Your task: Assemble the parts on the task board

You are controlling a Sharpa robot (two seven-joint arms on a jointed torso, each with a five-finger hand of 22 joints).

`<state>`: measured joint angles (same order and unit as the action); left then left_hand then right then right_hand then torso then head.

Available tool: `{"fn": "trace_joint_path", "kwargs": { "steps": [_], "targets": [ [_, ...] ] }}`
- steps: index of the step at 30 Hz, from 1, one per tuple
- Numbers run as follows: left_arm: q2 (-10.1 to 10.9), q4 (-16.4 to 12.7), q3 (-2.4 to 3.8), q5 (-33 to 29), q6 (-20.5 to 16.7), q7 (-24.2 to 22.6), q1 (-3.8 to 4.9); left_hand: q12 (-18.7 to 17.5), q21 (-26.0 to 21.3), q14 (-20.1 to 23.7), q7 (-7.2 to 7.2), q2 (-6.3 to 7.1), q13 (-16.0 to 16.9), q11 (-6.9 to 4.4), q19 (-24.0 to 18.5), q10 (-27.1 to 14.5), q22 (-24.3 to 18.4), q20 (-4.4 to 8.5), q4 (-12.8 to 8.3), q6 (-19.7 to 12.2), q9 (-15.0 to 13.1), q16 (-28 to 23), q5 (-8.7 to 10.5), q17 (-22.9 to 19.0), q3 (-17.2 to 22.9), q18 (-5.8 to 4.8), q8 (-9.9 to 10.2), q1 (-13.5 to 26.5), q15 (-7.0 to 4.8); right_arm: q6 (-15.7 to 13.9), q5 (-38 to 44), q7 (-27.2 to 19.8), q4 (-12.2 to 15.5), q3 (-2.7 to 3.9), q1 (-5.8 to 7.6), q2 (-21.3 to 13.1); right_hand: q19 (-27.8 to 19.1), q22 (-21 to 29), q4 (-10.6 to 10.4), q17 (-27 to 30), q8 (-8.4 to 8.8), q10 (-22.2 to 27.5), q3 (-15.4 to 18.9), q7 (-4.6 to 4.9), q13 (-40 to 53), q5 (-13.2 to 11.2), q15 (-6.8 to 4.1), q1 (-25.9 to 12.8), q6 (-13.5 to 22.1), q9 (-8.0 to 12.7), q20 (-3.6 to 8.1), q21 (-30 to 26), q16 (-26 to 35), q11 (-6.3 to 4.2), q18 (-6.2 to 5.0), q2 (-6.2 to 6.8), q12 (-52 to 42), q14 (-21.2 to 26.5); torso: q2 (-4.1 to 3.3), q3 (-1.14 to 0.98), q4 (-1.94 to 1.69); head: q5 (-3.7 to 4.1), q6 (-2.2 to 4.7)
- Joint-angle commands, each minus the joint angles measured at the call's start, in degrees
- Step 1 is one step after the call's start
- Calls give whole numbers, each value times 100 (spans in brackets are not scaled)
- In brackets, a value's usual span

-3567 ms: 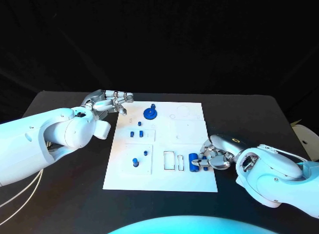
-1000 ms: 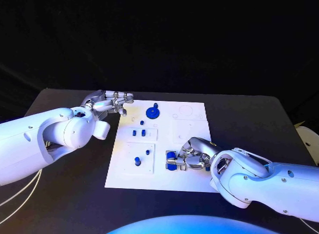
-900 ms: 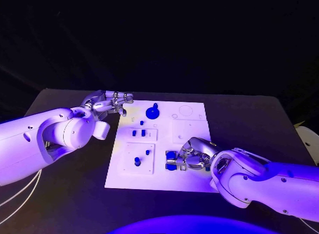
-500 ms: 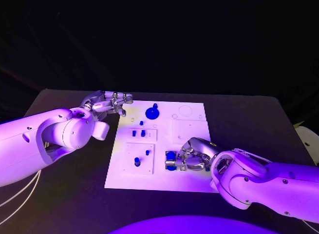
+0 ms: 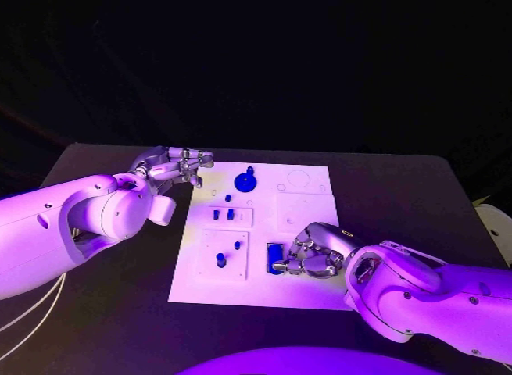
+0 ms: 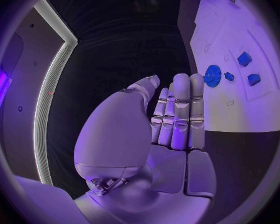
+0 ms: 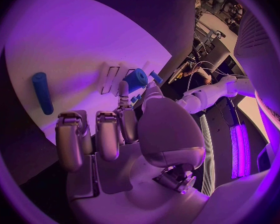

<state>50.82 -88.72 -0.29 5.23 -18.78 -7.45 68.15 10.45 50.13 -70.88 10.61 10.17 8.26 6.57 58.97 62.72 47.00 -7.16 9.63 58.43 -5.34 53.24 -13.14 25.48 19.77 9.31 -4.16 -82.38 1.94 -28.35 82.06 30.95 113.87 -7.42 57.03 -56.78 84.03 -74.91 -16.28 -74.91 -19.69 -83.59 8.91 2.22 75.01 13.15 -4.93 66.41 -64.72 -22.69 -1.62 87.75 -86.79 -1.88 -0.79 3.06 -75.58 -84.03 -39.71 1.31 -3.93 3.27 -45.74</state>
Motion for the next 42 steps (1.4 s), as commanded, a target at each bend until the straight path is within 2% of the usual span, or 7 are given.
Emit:
{"fn": "trace_joint_path", "kwargs": {
  "steps": [1, 5, 10, 14, 20, 30, 42],
  "targets": [
    [-4, -12, 2, -2, 93, -10, 3, 20, 2, 31, 0, -39, 7, 3, 12, -44, 5, -9, 2, -25, 9, -2, 10, -5, -31, 84, -33, 35, -1, 263, 226, -84, 17, 0, -6, -13, 516, -1452, 49, -947, -42, -35, 0, -21, 335, 77, -30, 164, -23, -40, 32, 28, -41, -6, 35, 24, -49, -483, -2, 0, 0, -10, -1],
    [-2, -5, 2, -2, 90, -13, 3, 22, 2, 29, 1, -41, 7, 3, 14, -47, 5, -8, 2, -27, 10, 0, 10, -5, -32, 84, -32, 34, -2, 257, 239, -71, 8, 0, -6, -17, 519, -1454, 66, -948, -83, -47, 22, -26, 363, 174, -35, 318, -7, -95, 37, 35, -41, -12, 37, 49, -68, -481, -7, 3, -1, 0, 4],
    [0, -2, 1, -2, 79, -10, 3, 22, 2, 29, 1, -41, 7, 3, 14, -47, 5, -8, 2, -27, 10, 0, 10, -5, -32, 84, -32, 34, -2, 229, 264, 47, -30, 0, -5, -6, 527, -1460, -3, -967, -130, -80, 45, -32, 427, 287, -39, 349, 1, -155, 42, 57, -51, -21, 42, -45, -131, -485, -13, 0, -12, 2, 7],
    [4, -9, 1, -2, 76, -4, 3, 24, -1, 27, 2, -43, 7, 4, 15, -53, 2, -8, 4, -33, 13, 2, 10, -6, -34, 85, -30, 34, -2, 234, 260, 142, -81, 1, -1, 34, 536, -1466, -32, -977, -157, -96, 62, -41, 457, 343, -44, 314, 5, -192, 45, 78, -57, -25, 46, -148, -158, -487, -12, 8, -10, 0, 5],
    [5, -19, 1, -2, 79, 5, 3, 24, -1, 27, 2, -43, 7, 4, 15, -54, 1, -8, 4, -33, 13, 2, 10, -6, -34, 85, -30, 34, -2, 191, 233, 204, -164, 3, 6, 124, 535, -1465, -26, -979, -179, -113, 70, -46, 493, 447, -49, 335, 29, -230, 50, 76, -58, -30, 46, -257, -190, -487, -13, -1, -18, -1, 5],
    [8, -23, 1, -2, 89, 12, 3, 25, -8, 26, 2, -43, 6, 5, 12, -61, -6, -8, 5, -39, 15, 4, 10, -7, -37, 86, -29, 34, -2, 139, 203, 205, -195, 10, 11, 178, 532, -1464, -20, -975, -193, -118, 125, -47, 505, 441, -51, 326, 43, -255, 51, 71, -56, -30, 45, -228, -198, -486, -3, 3, -4, -7, -26],
    [22, -21, 1, -2, 99, 20, 3, 25, -8, 26, 2, -43, 6, 5, 12, -61, -6, -8, 5, -39, 15, 4, 10, -7, -37, 86, -29, 34, -2, 54, 199, 89, -89, 15, 16, 39, 481, -1430, 20, -899, -208, -74, 198, -35, 454, 363, -44, 459, 106, -304, 48, -45, -15, -21, 18, -163, -111, -468, -3, 0, -6, -2, -31]
  ]
}}
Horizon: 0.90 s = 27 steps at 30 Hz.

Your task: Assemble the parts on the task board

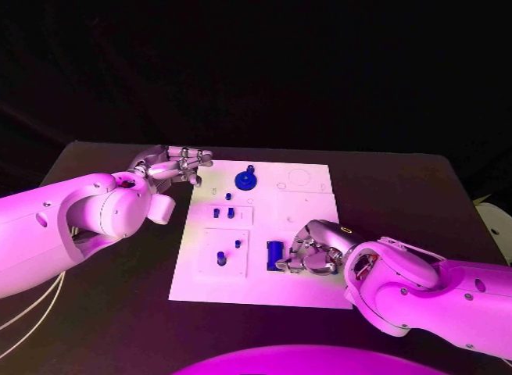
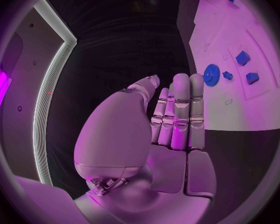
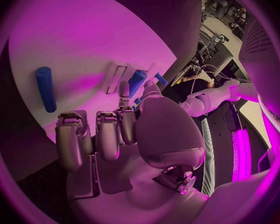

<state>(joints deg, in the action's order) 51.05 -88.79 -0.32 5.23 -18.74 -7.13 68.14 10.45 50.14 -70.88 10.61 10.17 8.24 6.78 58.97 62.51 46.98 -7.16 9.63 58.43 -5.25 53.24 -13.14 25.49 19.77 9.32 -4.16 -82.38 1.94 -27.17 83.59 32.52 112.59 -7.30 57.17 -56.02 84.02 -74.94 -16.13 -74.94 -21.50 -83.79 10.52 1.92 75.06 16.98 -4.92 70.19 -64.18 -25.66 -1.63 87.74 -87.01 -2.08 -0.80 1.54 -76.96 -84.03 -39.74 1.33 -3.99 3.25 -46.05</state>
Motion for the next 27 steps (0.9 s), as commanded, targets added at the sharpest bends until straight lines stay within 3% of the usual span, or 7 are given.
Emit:
{"fn": "trace_joint_path", "kwargs": {
  "steps": [1, 6, 13, 21, 27],
  "targets": [
    [-1, -14, 4, -2, 95, -13, 4, 25, -8, 26, 2, -43, 8, -16, 12, -40, -4, -8, 5, -39, 6, 4, 10, -8, -37, 86, -29, 34, -2, -90, 52, -88, 58, 7, 7, -67, 478, -1424, 8, -893, -28, -50, 40, -3, 446, -20, -44, 101, 58, -11, 49, -52, 8, 0, 17, -9, 34, -466, 1, -1, 0, 1, 0],
    [2, -8, 4, -2, 93, -17, 4, 25, -8, 26, 2, -43, 8, -16, 12, -40, -4, -8, 5, -39, 6, 4, 10, -8, -37, 86, -29, 34, -2, -231, -57, -256, 128, 26, 111, -285, 457, -1411, 6, -857, -4, -10, 40, 18, 393, 34, -33, 205, 127, -22, 42, -98, 29, 15, 7, -49, 117, -458, 4, -1, 3, 23, 4],
    [6, -8, 3, -2, 78, -29, 3, 30, -10, 25, 2, -47, 8, -16, 17, -51, -5, -7, 4, -44, 9, 6, 9, -10, -41, 86, -29, 29, -2, -157, -329, -590, 123, 31, 370, -861, 439, -1400, 124, -833, 326, 47, -4, 163, 333, 240, 58, 681, 423, 98, -27, -135, 45, 130, 0, -122, 234, -453, 10, 4, 11, 110, 13],
    [13, -15, 3, -2, 74, -42, 3, 32, -13, 25, 1, -47, 8, -16, 17, -53, -7, -7, 4, -44, 9, 6, 9, -11, -42, 86, -30, 28, -2, 11, -308, -689, 167, 6, 423, -1255, 441, -1403, 167, -846, 462, 32, -46, 166, 346, 256, 67, 910, 350, 166, -49, -127, 40, 133, 1, -220, 233, -456, 9, -14, 49, 142, 8],
    [17, -40, 2, -2, 76, -53, 3, 32, -13, 25, 1, -47, 8, -16, 17, -53, -7, -7, 4, -44, 9, 6, 9, -11, -42, 86, -30, 28, -2, 99, -118, -580, 242, -22, 355, -1398, 423, -1391, 146, -841, 582, 20, -68, 172, 345, 257, 71, 992, 303, 240, -56, -166, 43, 137, -8, -297, 243, -455, 16, -17, 68, 200, 9]
  ]
}}
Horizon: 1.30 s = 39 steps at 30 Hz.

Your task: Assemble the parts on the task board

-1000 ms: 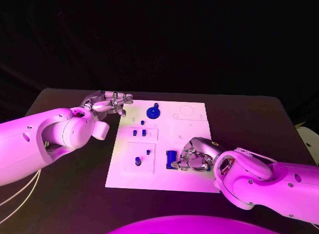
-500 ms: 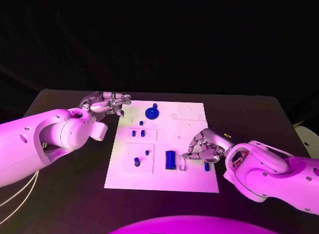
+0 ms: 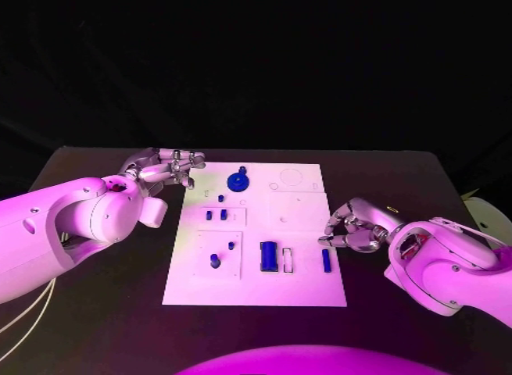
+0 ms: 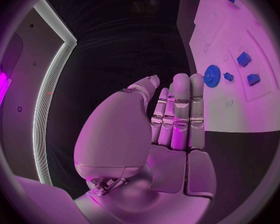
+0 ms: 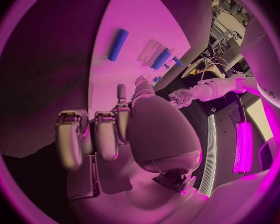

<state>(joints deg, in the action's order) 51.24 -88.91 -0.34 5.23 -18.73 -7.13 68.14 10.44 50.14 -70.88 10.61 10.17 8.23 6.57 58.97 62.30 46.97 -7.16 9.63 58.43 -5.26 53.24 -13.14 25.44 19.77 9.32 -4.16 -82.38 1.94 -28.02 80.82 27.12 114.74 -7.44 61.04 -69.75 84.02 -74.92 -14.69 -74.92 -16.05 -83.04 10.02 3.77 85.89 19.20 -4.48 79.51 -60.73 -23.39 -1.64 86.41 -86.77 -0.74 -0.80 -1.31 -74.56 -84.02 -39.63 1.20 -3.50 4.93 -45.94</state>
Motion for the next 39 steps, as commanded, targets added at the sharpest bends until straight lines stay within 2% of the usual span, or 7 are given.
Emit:
{"fn": "trace_joint_path", "kwargs": {
  "steps": [1, 5, 9, 15, 23, 36, 39],
  "targets": [
    [2, -34, 4, -2, 74, -54, 3, 32, -13, 25, 1, -47, 9, 5, 17, -33, -6, -7, 4, -44, 10, 6, 9, -6, -42, 86, -30, 28, -2, 205, 208, -9, 39, -12, -56, -47, 423, -1393, -3, -846, 48, -57, -17, -15, -738, 34, 26, 65, -57, 21, -56, -34, 18, 2, -7, -18, 3, -456, 2, -2, 21, 46, 0],
    [20, -50, 4, -2, 69, -59, 3, 32, -13, 25, 1, -47, 9, 5, 17, -33, -6, -7, 4, -44, 10, 6, 9, -6, -42, 86, -30, 28, -2, 292, 428, 146, 57, -22, -134, -96, 422, -1392, -39, -848, 90, -64, 8, -26, -743, 28, 23, 64, -138, 57, -57, -35, 18, -4, -8, -21, 14, -456, 1, -5, 27, 138, -7],
    [26, -59, 4, -2, 75, -59, 3, 32, -13, 25, 1, -47, 9, 5, 17, -33, -6, -7, 4, -44, 10, 6, 9, -6, -42, 86, -30, 28, -2, 418, 637, 329, 44, -29, -198, -98, 457, -1415, -143, -894, 113, -104, 76, -78, -706, 62, -4, 3, -342, 84, -41, 43, -6, -46, 9, -32, -25, -466, 4, -5, 19, 194, -7],
    [28, -64, 3, -2, 90, -52, 2, 32, -13, 25, 1, -47, 9, 5, 17, -33, -6, -7, 4, -44, 10, 6, 9, -6, -42, 86, -30, 28, -2, 528, 766, 436, 7, -32, -271, -63, 470, -1424, -184, -916, 122, -104, 125, -104, -730, 127, -23, -61, -430, 79, -24, 71, -17, -67, 16, -42, 13, -472, -1, -7, 9, 203, -23],
    [34, -65, 2, -2, 100, -48, 2, 32, -13, 25, 1, -47, 9, 5, 17, -33, -6, -7, 4, -44, 10, 6, 9, -6, -42, 86, -30, 28, -2, 576, 894, 496, -66, -34, -383, 58, 465, -1420, -192, -908, 139, -105, 182, -111, -738, 152, -32, -125, -461, 73, -14, 60, -13, -74, 13, -21, 31, -470, -3, -9, 15, 192, -46],
    [50, -74, 1, -2, 110, -37, 2, 42, -19, 26, -2, -54, 10, 5, 19, -39, -12, -7, 7, -40, 11, 7, 10, -10, -48, 86, -36, 27, -2, 650, 1033, 547, -253, -35, -480, 313, 435, -1400, -192, -864, 170, -90, 239, -104, -761, 171, -33, -178, -457, 73, -9, -8, 11, -70, -2, 8, 71, -460, -3, -1, 3, 188, -67],
    [53, -74, 1, -2, 114, -33, 2, 42, -19, 26, -2, -54, 10, 5, 19, -39, -12, -7, 7, -40, 11, 7, 10, -10, -48, 86, -36, 27, -2, 705, 1102, 558, -308, -35, -510, 387, 430, -1397, -187, -848, 179, -82, 271, -102, -771, 165, -32, -200, -460, 69, -9, -19, 20, -68, -4, 34, 89, -456, -1, -6, 7, 171, -77]
  ]
}}
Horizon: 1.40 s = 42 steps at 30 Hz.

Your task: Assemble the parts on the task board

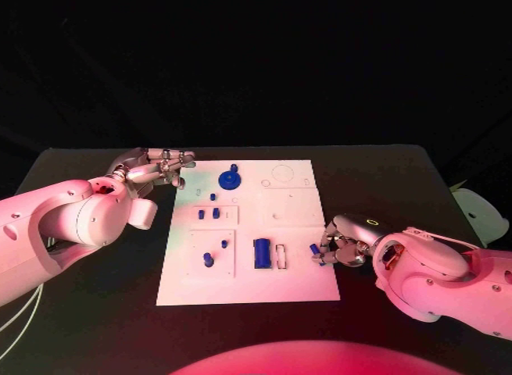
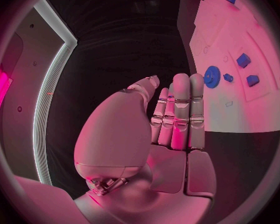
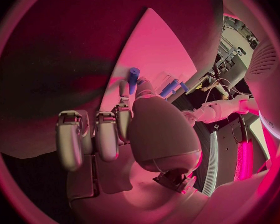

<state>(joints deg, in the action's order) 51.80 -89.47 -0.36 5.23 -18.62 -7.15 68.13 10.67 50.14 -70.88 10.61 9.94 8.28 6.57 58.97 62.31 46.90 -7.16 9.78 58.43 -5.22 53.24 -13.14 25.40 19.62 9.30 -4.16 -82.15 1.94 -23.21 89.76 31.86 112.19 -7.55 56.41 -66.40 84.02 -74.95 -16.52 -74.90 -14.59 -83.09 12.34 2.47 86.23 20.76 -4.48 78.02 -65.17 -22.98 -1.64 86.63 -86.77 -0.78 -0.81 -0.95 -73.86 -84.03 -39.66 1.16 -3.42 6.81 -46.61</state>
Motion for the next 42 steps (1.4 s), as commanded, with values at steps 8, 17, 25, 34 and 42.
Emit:
{"fn": "trace_joint_path", "kwargs": {
  "steps": [8, 17, 25, 34, 42],
  "targets": [
    [5, -24, 3, -2, 116, -19, 3, 20, -19, 26, -2, -31, 5, 5, 19, -40, -5, -7, -8, -40, 8, 7, 9, -5, -33, 87, -36, 4, -2, 537, 865, 100, -154, -24, -103, 207, 408, -1380, 60, -821, 67, -47, 116, 34, -828, -52, -25, 57, -8, 7, -12, -88, 39, -57, -14, 149, 74, -448, 4, 9, 2, -33, -30],
    [14, -28, 3, -2, 124, -9, 3, 20, -19, 26, -2, -31, 5, 5, 19, -40, -5, -7, -8, -40, 8, 7, 9, -5, -33, 87, -36, 4, -2, 632, 1334, 111, -182, -24, -142, 287, 417, -1387, 361, -837, 109, -30, -266, -22, -820, -32, -71, 826, -48, -24, 22, -68, 35, -111, -10, 44, 98, -451, 9, 5, 6, -55, -21],
    [17, -35, 2, -2, 131, -16, 3, 36, -29, 27, -5, -57, 7, 2, 22, -49, -14, -7, -3, -36, 10, 8, 6, -11, -30, 89, -44, -6, -3, 291, 1271, 150, -133, -23, -146, 282, 450, -1408, 179, -885, 144, -57, -655, -45, -799, 761, -93, 895, -66, -68, 52, 3, 11, -136, 6, 79, 93, -463, 7, 2, 5, -56, -9],
    [21, -36, 0, -2, 133, -13, 3, 44, -34, 28, -8, -71, 8, 0, 23, -56, -18, -6, -7, -35, 12, 9, 4, -14, -24, 90, -48, -21, -5, -279, 462, 157, 63, -14, -112, 233, 466, -1419, 33, -910, 144, -76, -959, -42, -786, 873, -95, 864, -59, -126, 54, 40, -2, -135, 15, 184, 90, -469, 6, 7, 5, -56, -12],
    [22, -37, -1, -2, 139, -7, 3, 50, -38, 28, -9, -74, 8, -2, 24, -61, -21, -4, -17, -35, 14, 10, 3, -16, -21, 90, -51, -39, -7, -643, -235, 151, 226, -8, -41, 254, 469, -1420, 3, -908, 145, -78, -1016, -40, -787, 848, -91, 818, -58, -138, 53, 46, -1, -132, 16, 209, 95, -468, 5, 5, 2, -83, -13]
  ]
}}
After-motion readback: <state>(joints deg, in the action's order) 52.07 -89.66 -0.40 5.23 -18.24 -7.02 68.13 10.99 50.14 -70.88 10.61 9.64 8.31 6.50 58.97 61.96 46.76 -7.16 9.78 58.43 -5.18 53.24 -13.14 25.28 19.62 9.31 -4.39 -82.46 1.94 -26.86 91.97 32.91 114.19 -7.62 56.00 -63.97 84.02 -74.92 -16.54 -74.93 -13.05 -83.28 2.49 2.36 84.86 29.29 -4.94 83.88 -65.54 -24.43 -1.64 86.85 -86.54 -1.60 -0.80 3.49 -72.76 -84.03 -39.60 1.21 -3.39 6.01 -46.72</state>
